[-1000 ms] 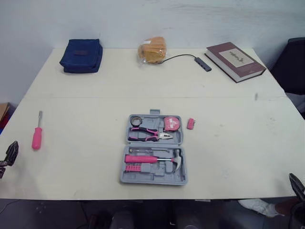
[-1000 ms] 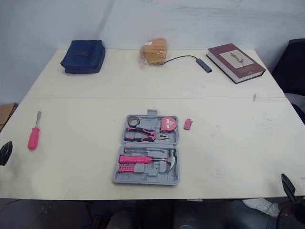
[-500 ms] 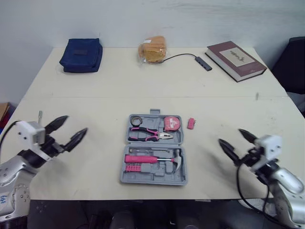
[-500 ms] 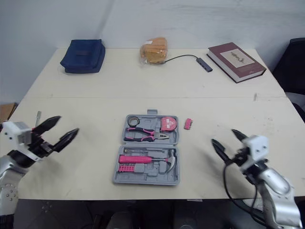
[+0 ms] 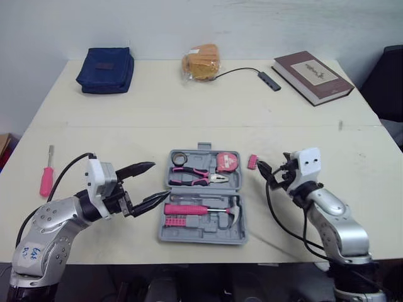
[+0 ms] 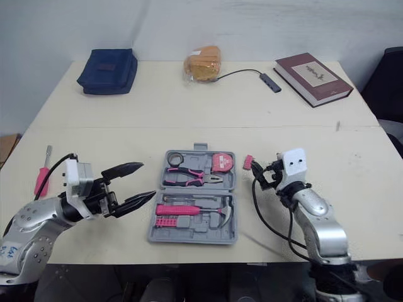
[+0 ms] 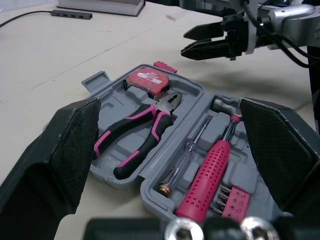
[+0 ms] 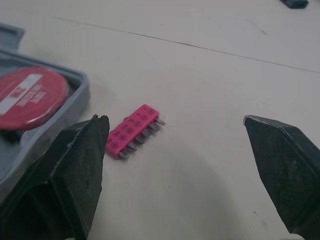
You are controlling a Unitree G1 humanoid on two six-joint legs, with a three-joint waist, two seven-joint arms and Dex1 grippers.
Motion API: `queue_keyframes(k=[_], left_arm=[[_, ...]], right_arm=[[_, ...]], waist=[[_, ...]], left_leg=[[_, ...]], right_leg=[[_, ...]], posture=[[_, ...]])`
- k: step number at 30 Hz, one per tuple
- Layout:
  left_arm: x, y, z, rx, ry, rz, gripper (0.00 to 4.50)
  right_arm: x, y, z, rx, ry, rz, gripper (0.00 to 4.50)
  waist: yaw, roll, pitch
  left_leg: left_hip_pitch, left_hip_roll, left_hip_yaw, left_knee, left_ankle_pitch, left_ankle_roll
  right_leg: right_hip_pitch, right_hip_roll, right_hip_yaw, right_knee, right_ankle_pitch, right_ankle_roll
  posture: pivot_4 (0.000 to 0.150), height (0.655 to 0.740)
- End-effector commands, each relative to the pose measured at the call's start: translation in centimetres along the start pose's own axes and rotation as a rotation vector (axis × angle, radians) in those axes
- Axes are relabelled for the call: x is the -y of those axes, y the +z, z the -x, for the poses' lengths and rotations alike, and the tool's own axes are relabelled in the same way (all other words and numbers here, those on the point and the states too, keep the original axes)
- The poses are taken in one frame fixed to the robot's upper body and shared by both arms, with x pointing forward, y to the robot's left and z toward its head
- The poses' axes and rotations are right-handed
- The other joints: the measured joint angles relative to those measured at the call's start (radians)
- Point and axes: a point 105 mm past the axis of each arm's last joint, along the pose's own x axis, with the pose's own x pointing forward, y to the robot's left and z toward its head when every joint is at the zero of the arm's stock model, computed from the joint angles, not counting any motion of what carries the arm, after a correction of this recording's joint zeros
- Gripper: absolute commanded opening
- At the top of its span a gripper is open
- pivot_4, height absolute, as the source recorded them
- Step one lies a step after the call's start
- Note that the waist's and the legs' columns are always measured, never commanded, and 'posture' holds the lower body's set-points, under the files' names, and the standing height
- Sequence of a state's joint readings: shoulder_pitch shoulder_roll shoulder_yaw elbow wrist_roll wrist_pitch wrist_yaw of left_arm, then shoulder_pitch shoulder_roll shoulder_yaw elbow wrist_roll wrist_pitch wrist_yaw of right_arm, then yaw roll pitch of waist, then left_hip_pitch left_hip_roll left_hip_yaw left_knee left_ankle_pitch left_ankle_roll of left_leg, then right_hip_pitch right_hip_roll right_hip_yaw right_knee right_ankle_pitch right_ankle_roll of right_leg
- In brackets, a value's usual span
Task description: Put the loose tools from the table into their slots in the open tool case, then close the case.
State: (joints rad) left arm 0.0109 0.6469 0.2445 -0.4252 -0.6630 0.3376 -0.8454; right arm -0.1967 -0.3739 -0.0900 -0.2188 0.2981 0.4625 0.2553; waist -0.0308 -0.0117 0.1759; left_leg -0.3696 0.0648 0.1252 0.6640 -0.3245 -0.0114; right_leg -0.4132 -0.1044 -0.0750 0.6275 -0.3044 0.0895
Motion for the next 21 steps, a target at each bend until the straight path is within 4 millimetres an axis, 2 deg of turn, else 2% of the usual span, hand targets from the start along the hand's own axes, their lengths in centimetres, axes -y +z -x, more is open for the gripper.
queue_keyframes(k=[1, 5, 13, 21], left_arm=[[0.9, 0.8, -0.5, 0.026, -0.046, -0.021, 4.48], [1.5, 0.8, -0.6, 0.023, -0.075, -0.019, 4.48], [1.9, 0.5, -1.0, 0.018, -0.098, -0.021, 4.48], [2.0, 0.3, -0.8, 0.007, -0.096, -0.021, 4.48]], right_arm=[[0.3, 0.6, -1.1, 0.008, -0.079, 0.026, 4.50], [-0.4, 1.1, -1.8, 0.028, -0.084, 0.004, 4.50], [-1.7, -0.4, -2.5, -0.028, -0.094, 0.016, 4.50], [-2.6, -1.5, -2.3, -0.080, -0.088, 0.017, 4.50]], waist=[[0.000, 0.000, 0.000], [0.000, 0.000, 0.000], [-0.001, 0.000, 0.000], [-0.001, 0.000, 0.000]], left_leg=[[0.000, 0.000, 0.000, 0.000, 0.000, 0.000], [-0.001, 0.000, 0.000, 0.000, 0.000, 0.000], [-0.001, 0.000, 0.000, 0.000, 0.000, 0.001], [-0.001, 0.001, -0.001, 0.000, -0.001, 0.002]], right_leg=[[0.000, 0.000, 0.000, 0.000, 0.000, 0.000], [0.000, 0.000, 0.000, 0.000, 0.000, 0.000], [0.000, 0.000, 0.000, -0.001, 0.000, 0.000], [0.000, 0.000, 0.000, 0.000, 0.000, 0.000]], posture=[[0.150, 0.7400], [0.150, 0.7400], [0.150, 0.7400], [0.150, 0.7400]])
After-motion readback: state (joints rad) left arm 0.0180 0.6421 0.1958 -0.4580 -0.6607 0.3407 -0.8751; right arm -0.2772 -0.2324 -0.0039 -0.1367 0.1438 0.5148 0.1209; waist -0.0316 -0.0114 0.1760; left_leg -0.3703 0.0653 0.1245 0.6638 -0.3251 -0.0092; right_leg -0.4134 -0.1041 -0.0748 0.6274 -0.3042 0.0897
